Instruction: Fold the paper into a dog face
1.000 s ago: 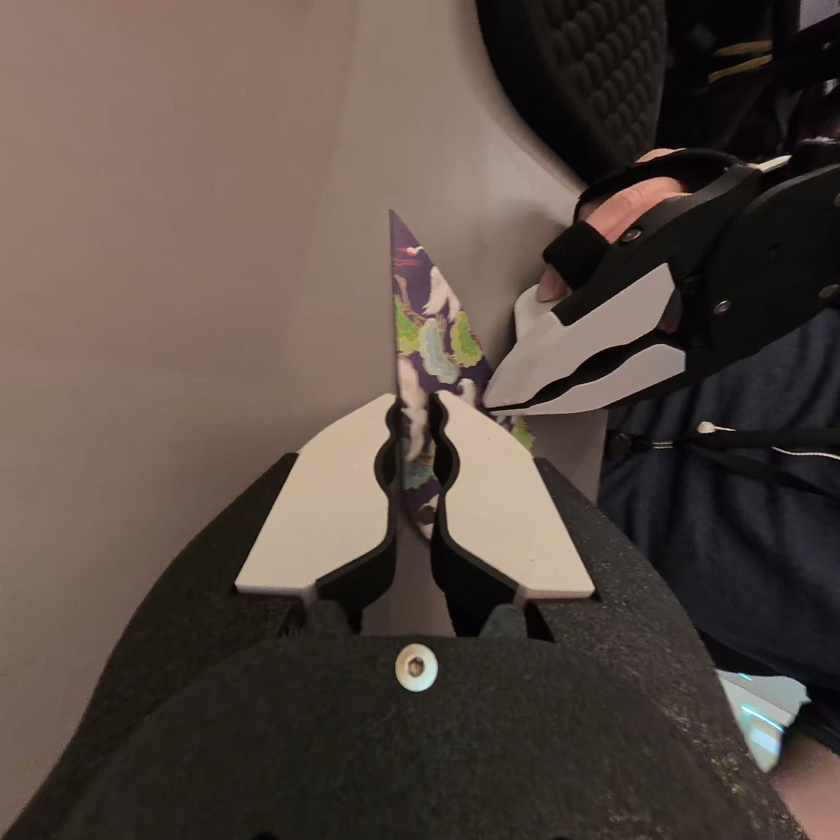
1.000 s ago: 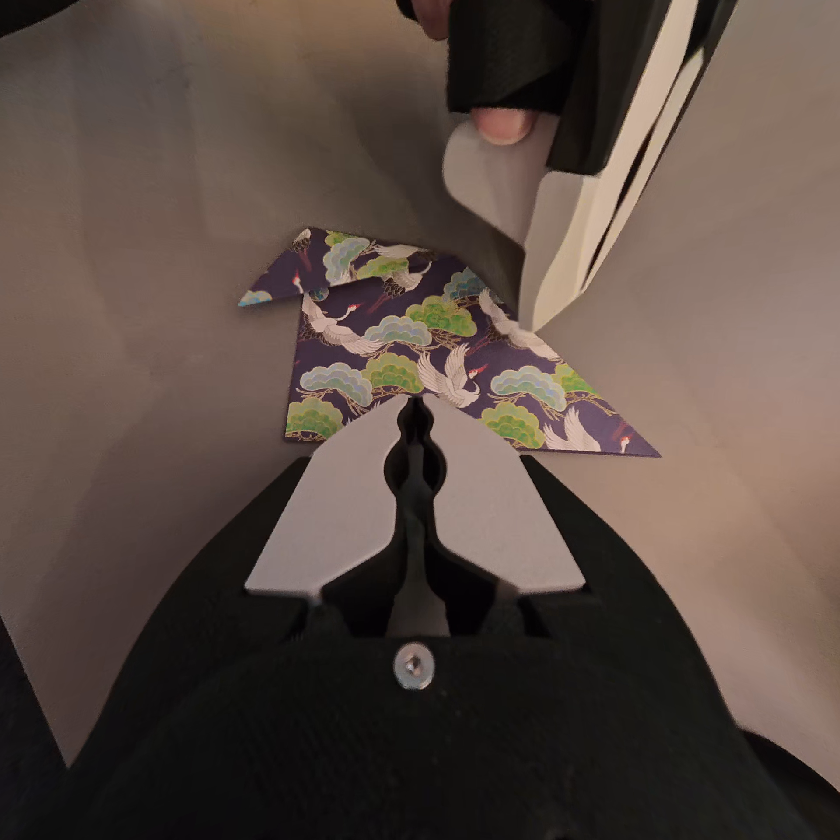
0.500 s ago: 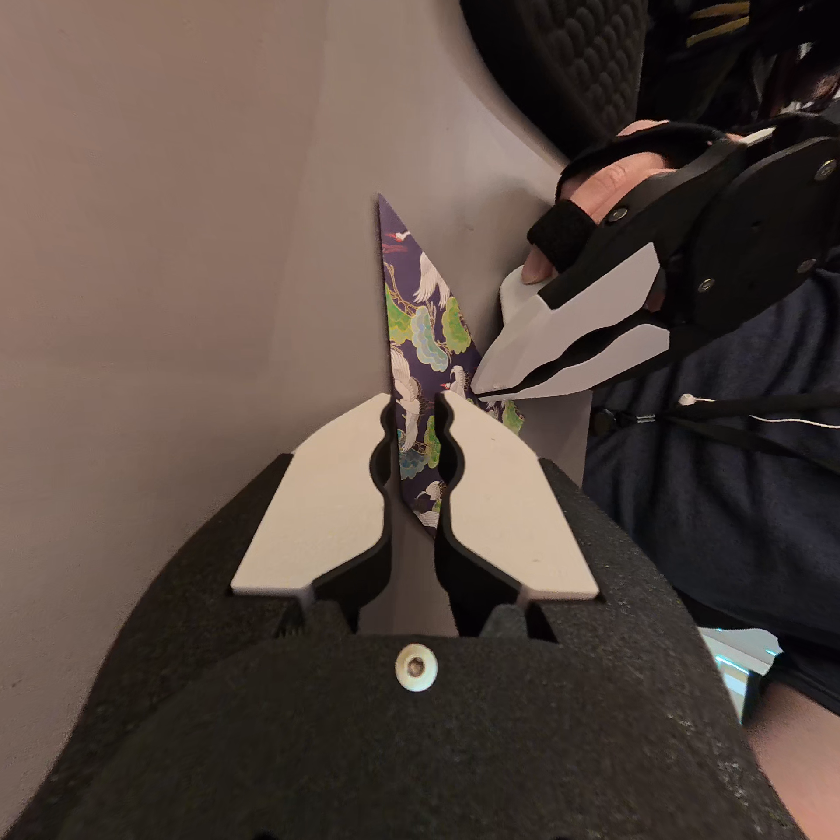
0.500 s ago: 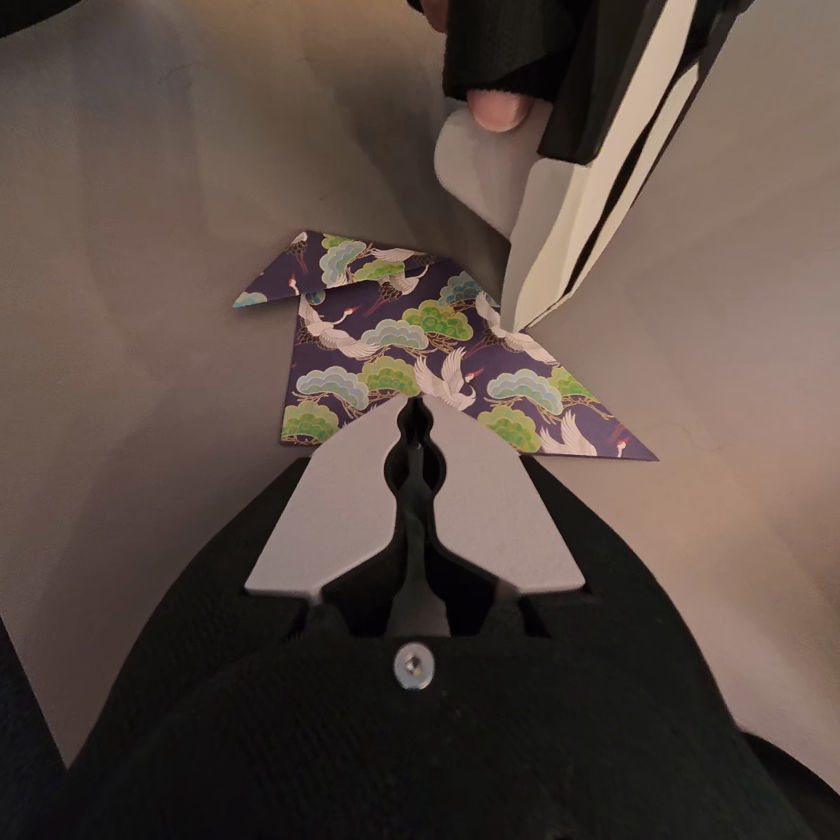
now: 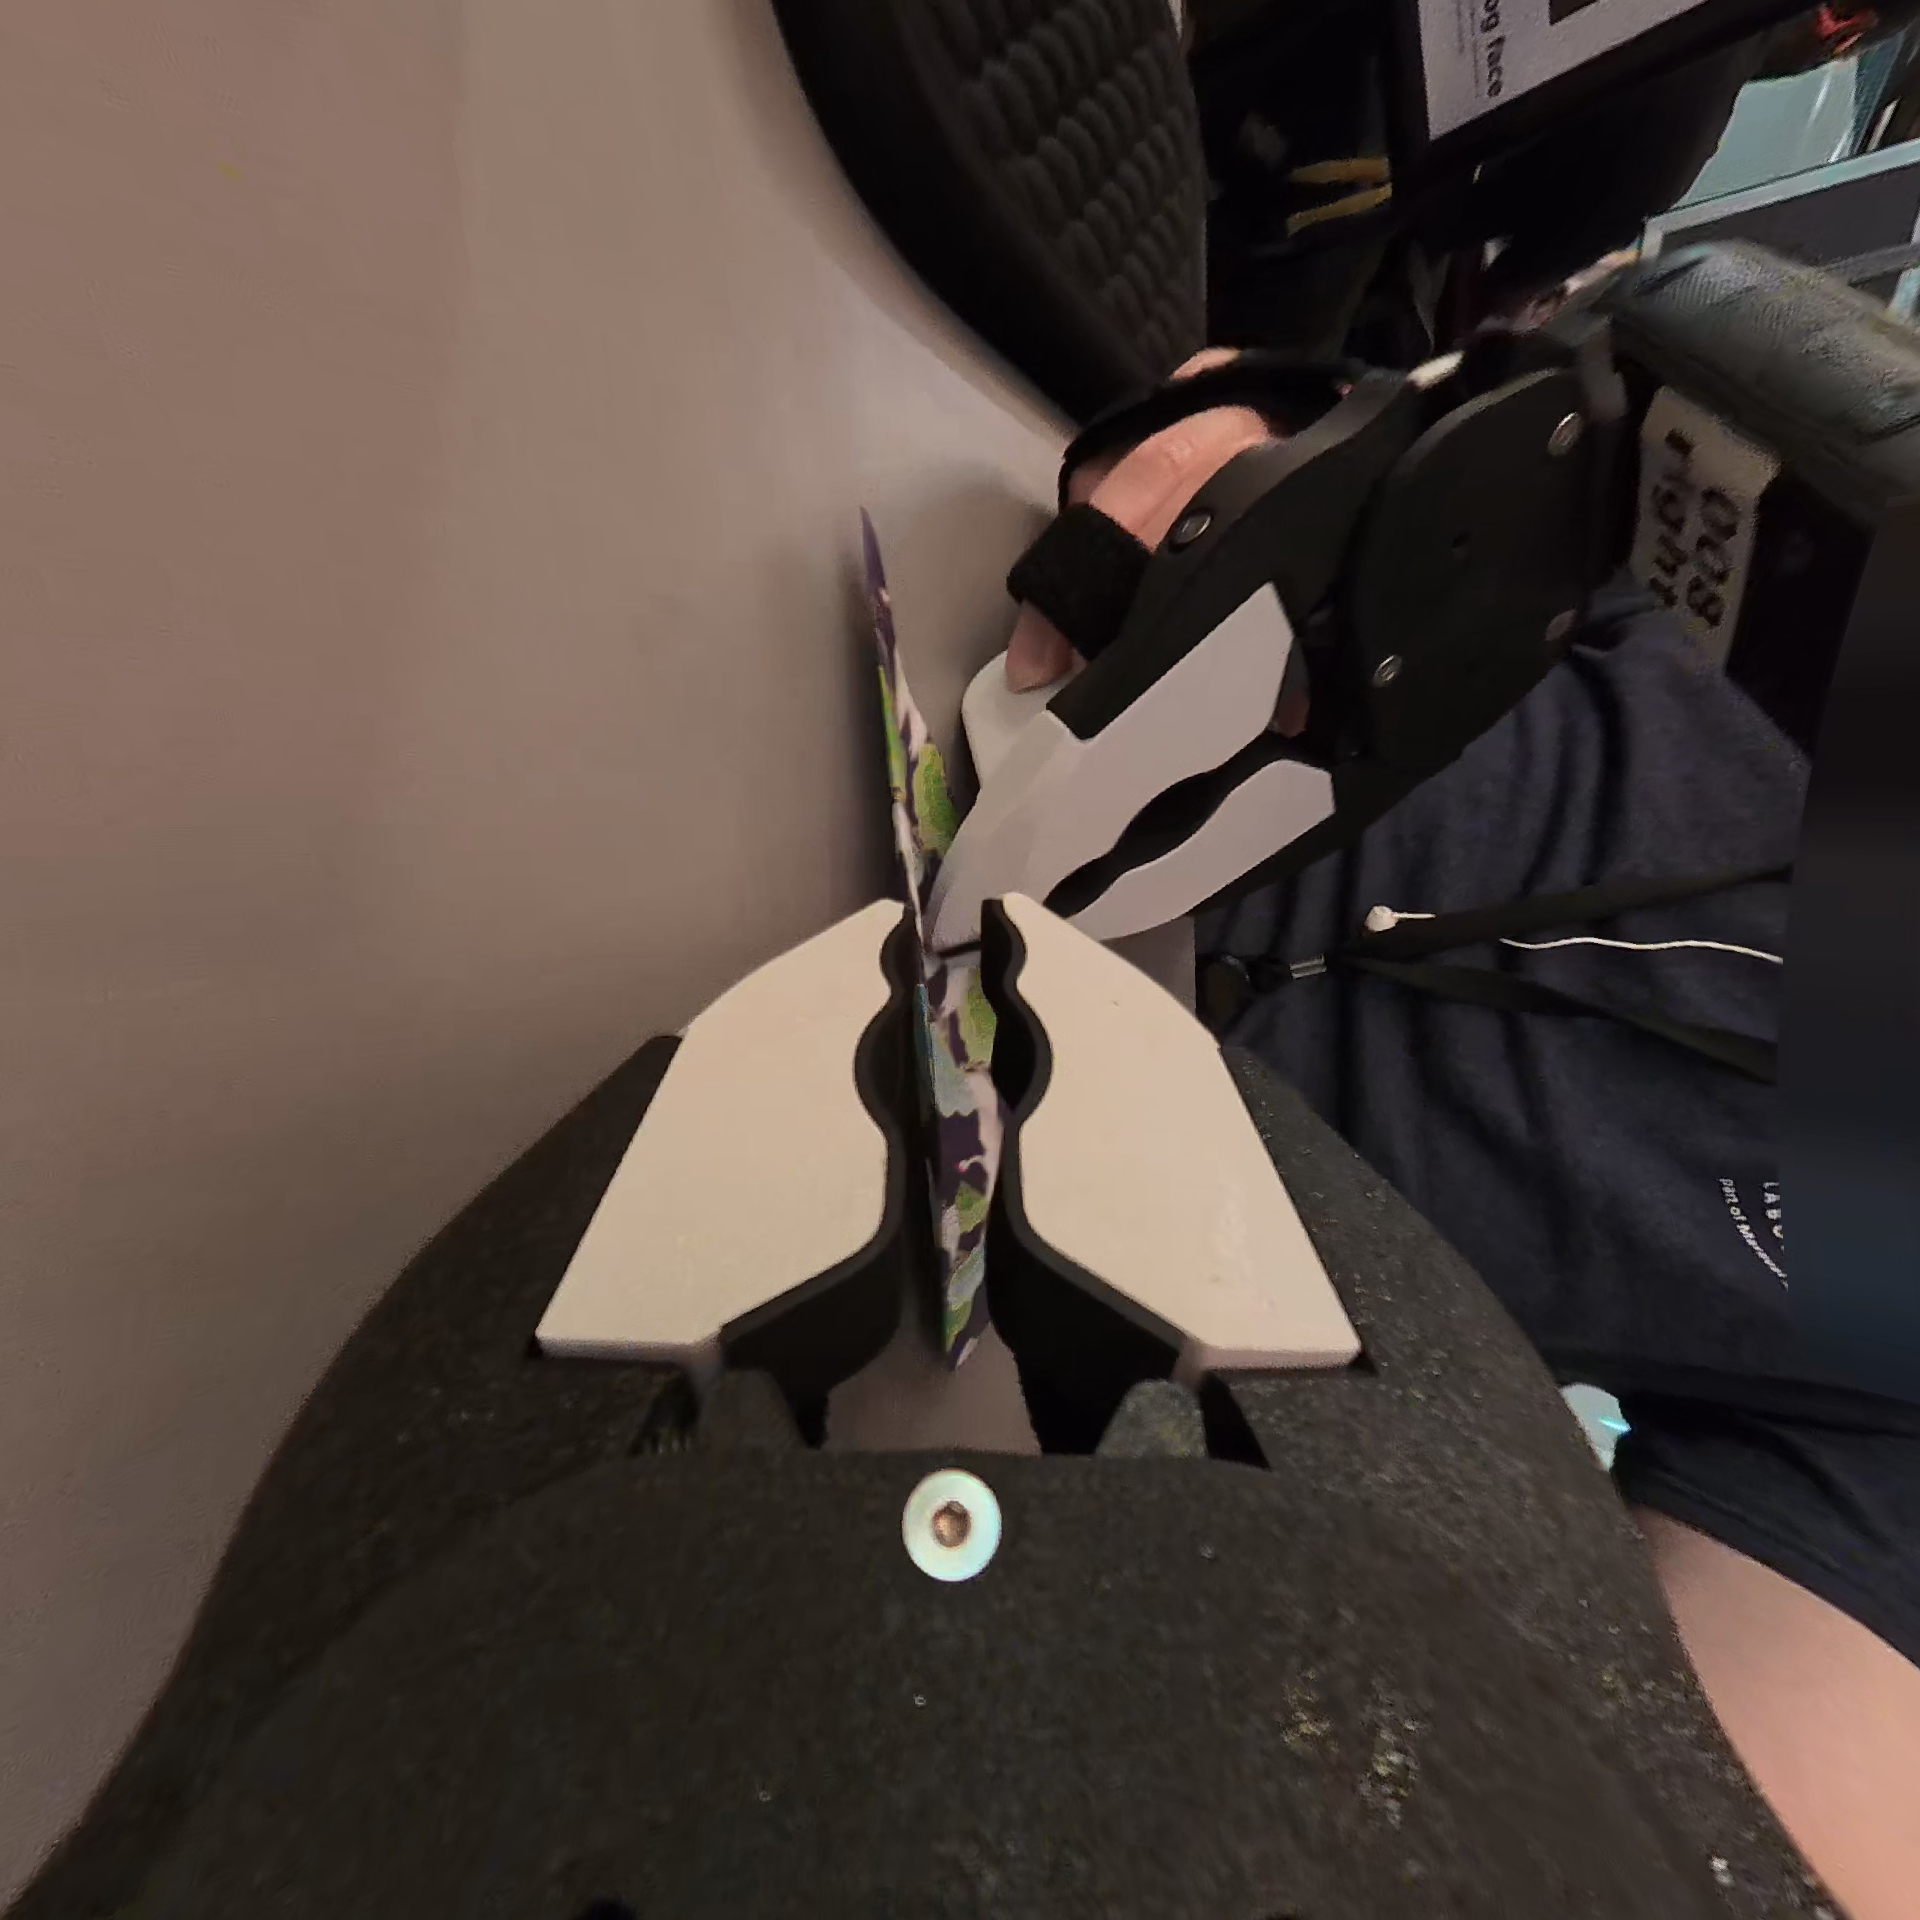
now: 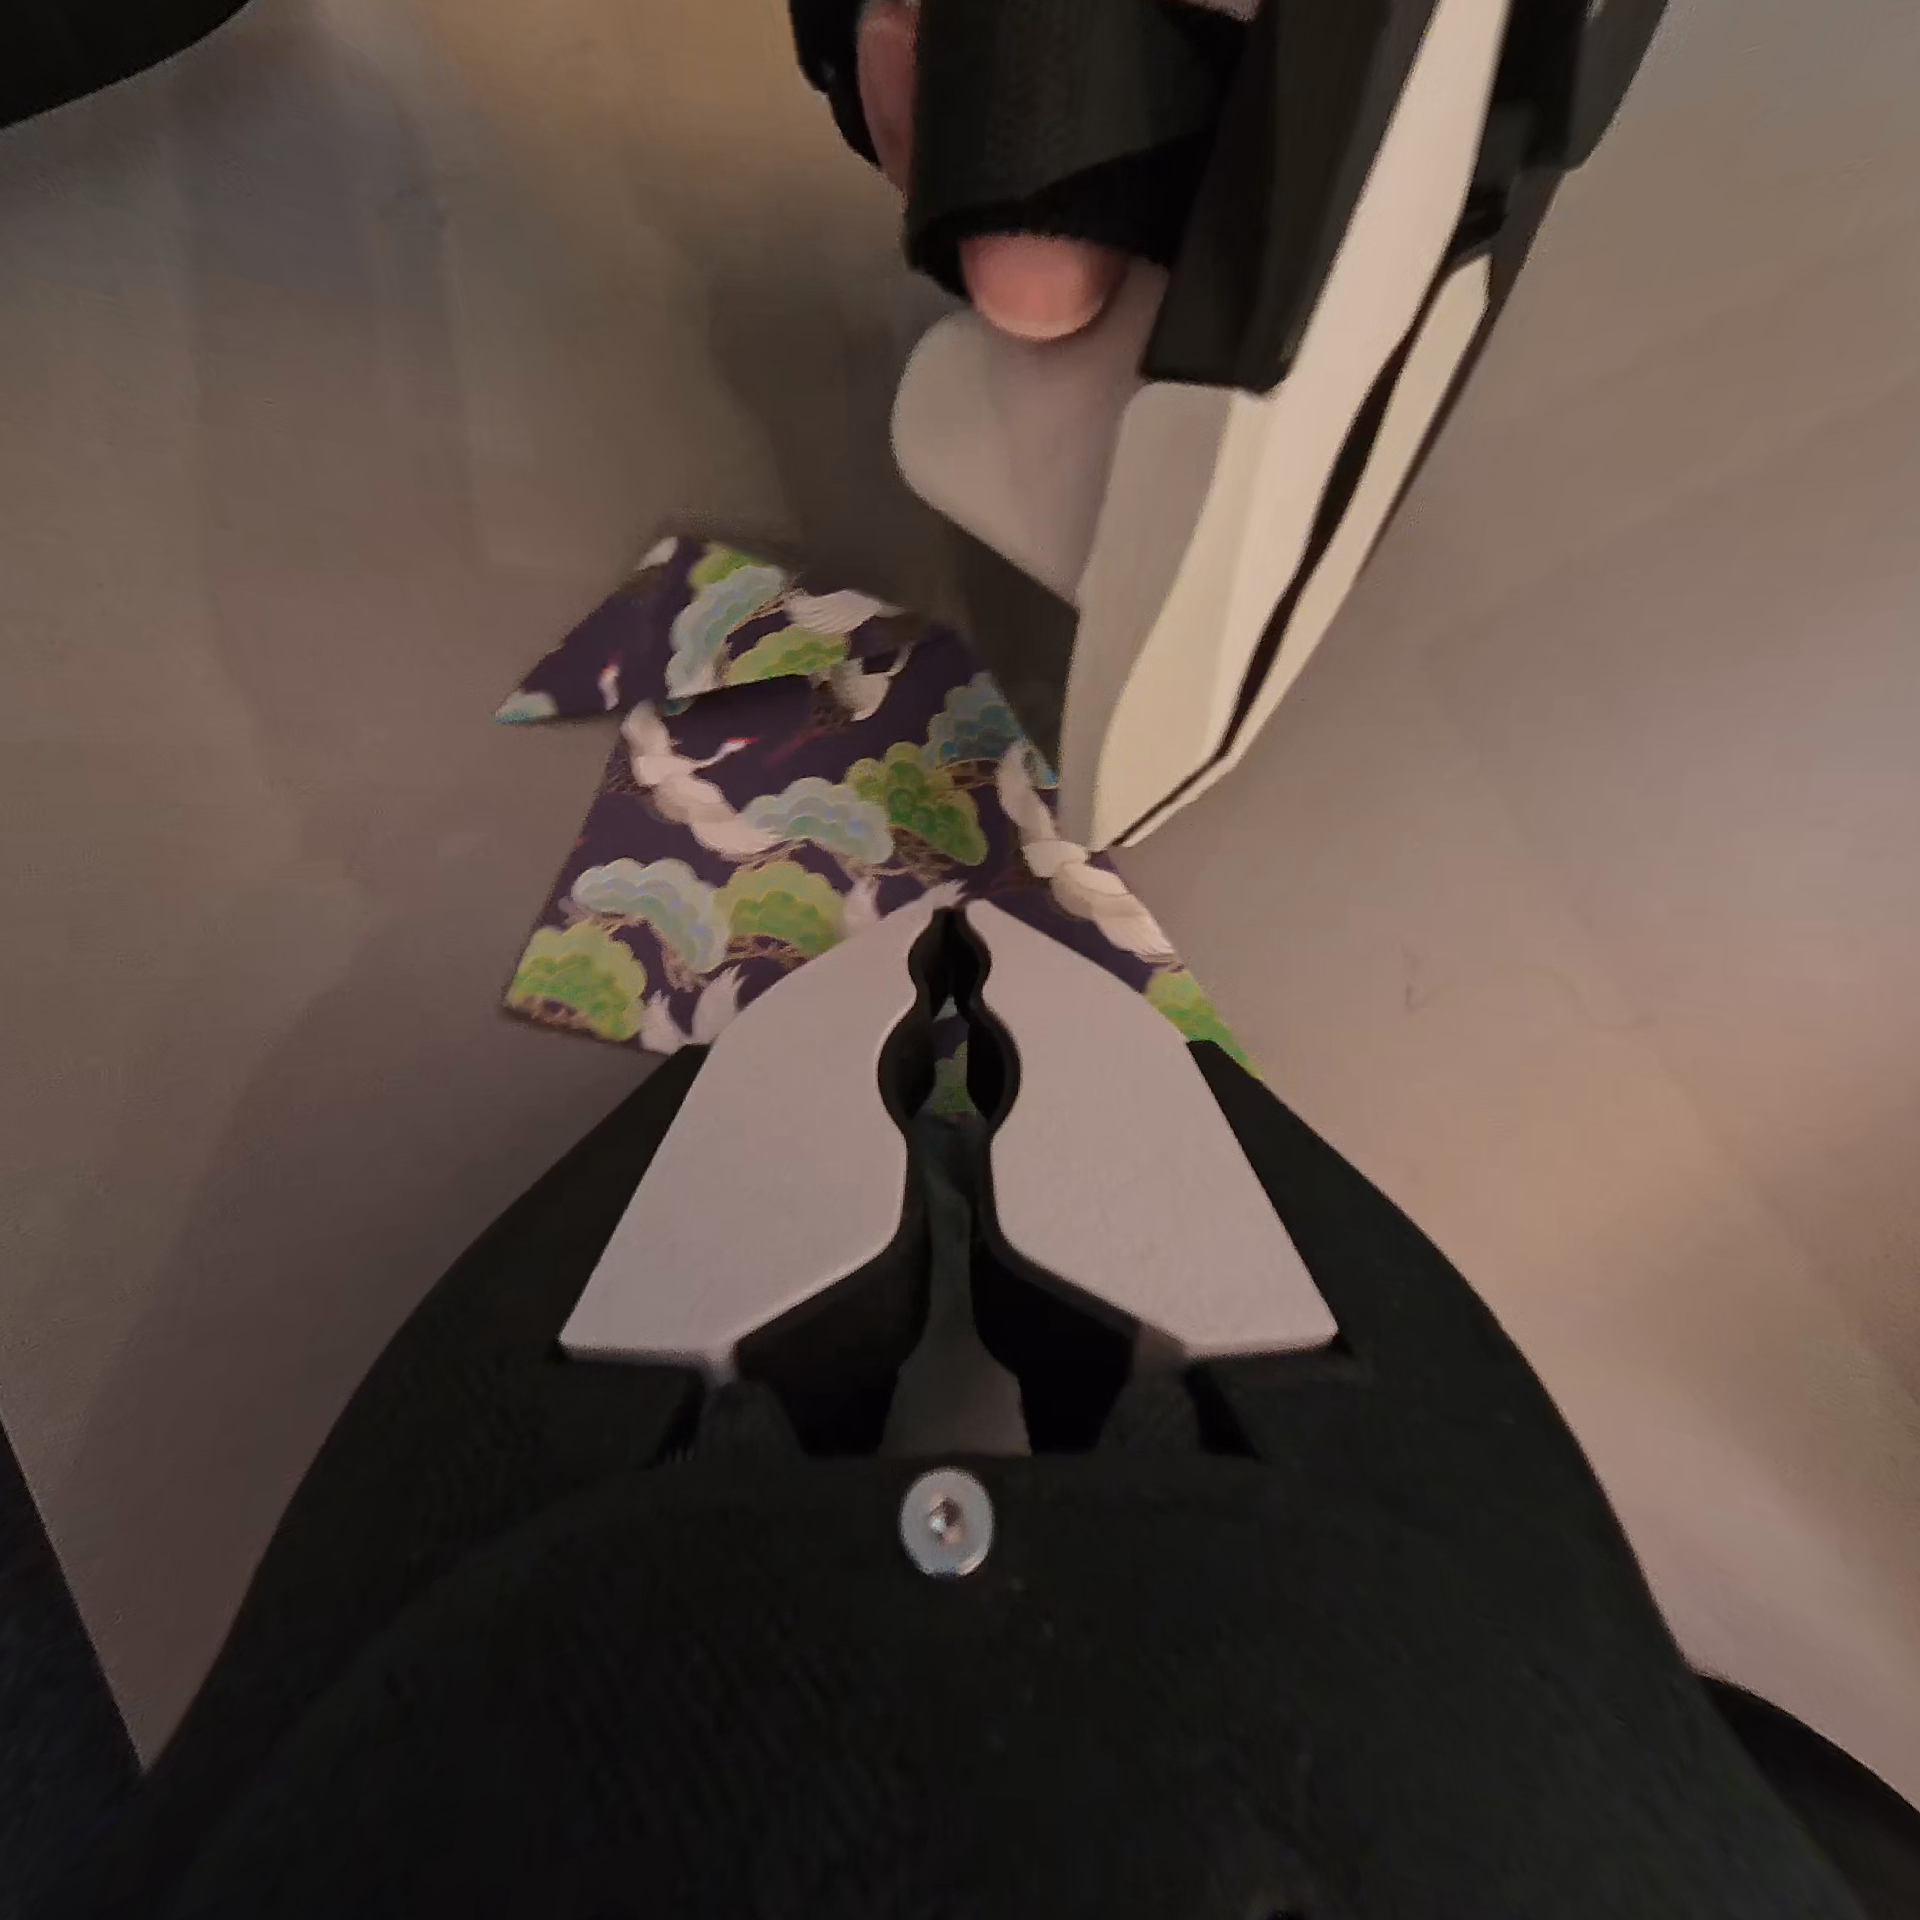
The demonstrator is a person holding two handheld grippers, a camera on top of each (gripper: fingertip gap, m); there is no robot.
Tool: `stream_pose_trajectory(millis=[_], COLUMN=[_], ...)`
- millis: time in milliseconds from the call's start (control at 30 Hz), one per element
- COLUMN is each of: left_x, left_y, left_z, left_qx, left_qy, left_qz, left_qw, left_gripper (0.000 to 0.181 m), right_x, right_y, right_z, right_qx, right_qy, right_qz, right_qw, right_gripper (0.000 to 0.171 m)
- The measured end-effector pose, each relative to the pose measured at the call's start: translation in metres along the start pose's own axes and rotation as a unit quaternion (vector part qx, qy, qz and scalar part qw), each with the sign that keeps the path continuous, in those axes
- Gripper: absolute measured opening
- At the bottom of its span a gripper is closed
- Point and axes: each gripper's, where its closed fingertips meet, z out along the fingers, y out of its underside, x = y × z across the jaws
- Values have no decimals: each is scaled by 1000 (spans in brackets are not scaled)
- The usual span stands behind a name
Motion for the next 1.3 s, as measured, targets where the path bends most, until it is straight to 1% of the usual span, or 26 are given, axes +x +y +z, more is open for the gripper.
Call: stream_pose_trajectory(millis=[67,200,267,300,333,400,467,500,600,667,767,833,900,967,1000,1033,1100,1300], left_x=[1,15,18,17,14,1,-8,-13,-16,-17,-14,-13,-13,-13,-14,-15,-15,-11], left_y=[7,3,5,6,8,14,19,24,35,40,42,43,43,42,42,41,41,42], left_z=[4,9,12,12,12,8,-1,-5,-15,-17,-15,-12,-10,-10,-10,-10,-10,-7], left_qx=[-8,29,34,36,37,37,41,31,3,-17,-41,-63,-79,-86,-88,-89,-88,-87], left_qy=[4,58,66,56,42,-14,-81,-118,-186,-211,-213,-218,-227,-229,-231,-231,-227,-191], left_qz=[-7,-24,-22,-18,-14,-3,22,36,63,72,64,69,72,72,70,69,61,35], left_qw=[1000,998,997,998,998,999,996,992,981,975,974,971,968,967,967,967,968,977], left_gripper=[11,10,8,5,8,7,13,15,23,26,30,29,27,26,24,22,21,21], right_x=[0,0,1,1,1,2,2,2,1,1,1,1,4,-7,-19,-25,-20,-19], right_y=[0,1,1,1,1,2,2,2,2,2,1,1,1,-6,-10,-10,3,3], right_z=[0,1,1,1,1,0,0,0,0,0,0,0,-1,-5,-7,-7,-2,-1], right_qx=[-2,-8,-10,-10,-9,-11,-11,-11,-10,-10,-7,-5,-6,14,30,25,-25,-16], right_qy=[0,-1,0,0,0,1,-1,-1,-5,-7,-8,-5,10,3,-16,-22,3,-2], right_qz=[0,-1,-1,-1,-1,0,-1,-1,-6,-8,-9,-10,-25,-50,-62,-66,-74,-48], right_qw=[1000,1000,1000,1000,1000,1000,1000,1000,1000,1000,1000,1000,1000,999,998,997,997,999], right_gripper=[2,2,2,2,2,2,2,2,1,1,1,2,27,23,14,9,2,1])
